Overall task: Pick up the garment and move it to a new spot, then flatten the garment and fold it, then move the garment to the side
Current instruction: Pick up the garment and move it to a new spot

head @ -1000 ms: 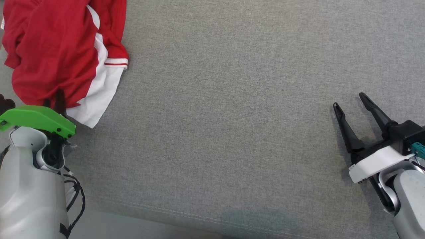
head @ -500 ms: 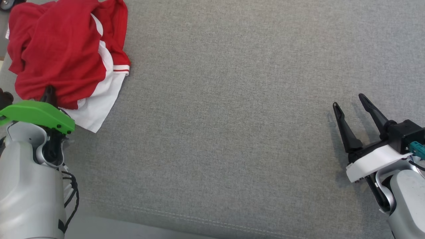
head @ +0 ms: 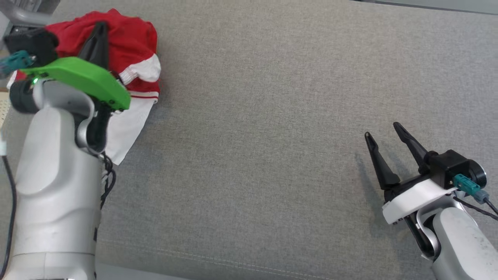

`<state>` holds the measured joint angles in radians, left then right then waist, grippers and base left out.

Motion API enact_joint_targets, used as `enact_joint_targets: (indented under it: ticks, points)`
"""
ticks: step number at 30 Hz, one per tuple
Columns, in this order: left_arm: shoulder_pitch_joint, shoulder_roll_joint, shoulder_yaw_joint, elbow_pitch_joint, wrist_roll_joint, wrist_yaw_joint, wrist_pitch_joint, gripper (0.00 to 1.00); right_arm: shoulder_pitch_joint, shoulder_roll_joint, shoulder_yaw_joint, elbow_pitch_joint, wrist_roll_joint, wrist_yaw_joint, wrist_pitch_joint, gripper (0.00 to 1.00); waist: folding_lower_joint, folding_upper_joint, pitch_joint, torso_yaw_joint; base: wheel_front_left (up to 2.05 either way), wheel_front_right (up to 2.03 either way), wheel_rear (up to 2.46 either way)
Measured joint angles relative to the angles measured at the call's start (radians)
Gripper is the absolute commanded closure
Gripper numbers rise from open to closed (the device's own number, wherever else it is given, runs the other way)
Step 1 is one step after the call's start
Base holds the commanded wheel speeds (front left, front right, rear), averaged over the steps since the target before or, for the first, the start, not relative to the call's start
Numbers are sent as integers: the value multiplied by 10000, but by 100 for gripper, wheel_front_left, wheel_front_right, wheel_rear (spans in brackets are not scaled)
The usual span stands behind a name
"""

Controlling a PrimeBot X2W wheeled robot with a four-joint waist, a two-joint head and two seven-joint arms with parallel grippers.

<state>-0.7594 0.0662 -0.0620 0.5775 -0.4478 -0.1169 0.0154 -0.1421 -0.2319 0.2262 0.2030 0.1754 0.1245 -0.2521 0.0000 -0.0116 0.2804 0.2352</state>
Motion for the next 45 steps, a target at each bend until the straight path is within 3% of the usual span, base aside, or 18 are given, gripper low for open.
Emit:
enact_joint_targets:
  ticks: [9, 15, 19, 25, 30, 34, 40, 45]
  points:
    - [-669, -527, -2299, -1651, -12, -105, 769, 100, 29, 554, 171, 69, 42, 0, 0, 0, 0, 0, -358, -701, 0, 0, 0]
    - [-869, -514, -4303, -3256, -1333, -105, 1461, 100, 119, 846, 104, 138, 96, 0, 0, 0, 0, 0, -512, -1402, 0, 0, 0]
    - [-950, -428, -5467, -4706, -3262, -105, 1687, 100, 192, 1012, 79, 173, 98, 0, 0, 0, 0, 0, -584, -1911, 0, 0, 0]
    - [-1102, -391, -6029, -5693, -4286, -98, 1687, 100, 271, 1124, 265, 259, 107, 0, 0, 0, 0, 0, -653, -2827, 0, 0, 0]
    - [-857, -408, -6215, -4876, -4002, 499, 1965, 100, 278, 1147, 125, 245, 142, 0, 0, 0, 0, 0, -651, -3408, 0, 0, 0]
    - [-19, -405, -6299, -3643, -3409, 713, 2132, 100, 349, 1078, -353, 226, 182, 0, 0, 0, 0, 0, -542, -3630, 0, 0, 0]
    - [973, 307, -6460, -2290, -2867, 1034, 2144, 100, 541, 1043, -483, 201, 180, 0, 0, 0, 0, 0, -365, -3439, 0, 0, 0]
    - [1170, 512, -6186, -1703, -2840, 1227, 1877, 100, 540, 980, -408, 178, 159, 0, 0, 0, 0, 0, -274, -3237, 0, 0, 0]
